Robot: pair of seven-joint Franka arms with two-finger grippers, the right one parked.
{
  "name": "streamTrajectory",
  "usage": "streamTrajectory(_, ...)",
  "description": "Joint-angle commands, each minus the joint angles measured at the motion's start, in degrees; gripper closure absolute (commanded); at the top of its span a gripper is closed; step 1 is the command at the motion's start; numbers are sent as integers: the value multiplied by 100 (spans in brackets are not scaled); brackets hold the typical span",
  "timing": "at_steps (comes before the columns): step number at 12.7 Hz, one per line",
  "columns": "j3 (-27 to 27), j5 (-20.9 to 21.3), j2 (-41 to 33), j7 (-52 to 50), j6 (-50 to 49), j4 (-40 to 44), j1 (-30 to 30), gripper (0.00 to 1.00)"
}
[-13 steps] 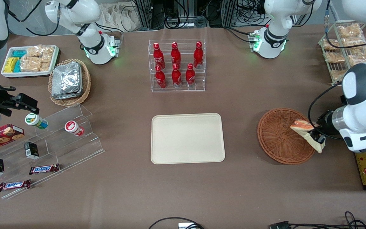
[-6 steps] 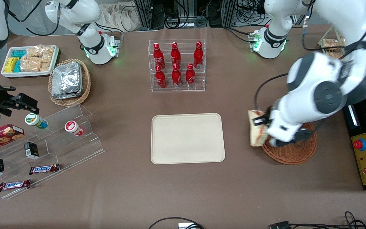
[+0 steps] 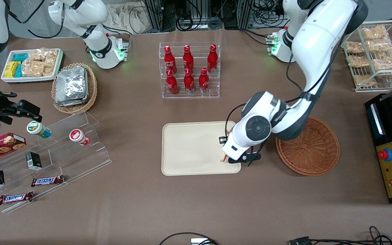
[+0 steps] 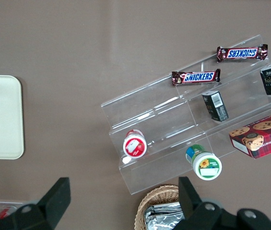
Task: Place sandwich from basket to tray
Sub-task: 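Lower the sandwich onto the cream tray and open the left gripper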
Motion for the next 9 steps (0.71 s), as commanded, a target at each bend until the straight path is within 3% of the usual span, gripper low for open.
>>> streamTrajectory(1,7,584,453,-563,409,214,-64,96)
streamTrajectory(2,-2,882,594,-800,559,214,-108,92)
streamTrajectory(4,-2,1078,639,-1048,578,187,-126,65)
streamTrajectory(5,-2,1078,613,-1057,570,196,-126,26)
streamTrajectory(6,-2,1087,570,-1057,544,214,-126,0)
streamTrajectory(9,-2,1105,158,-1057,229,214,-82,0)
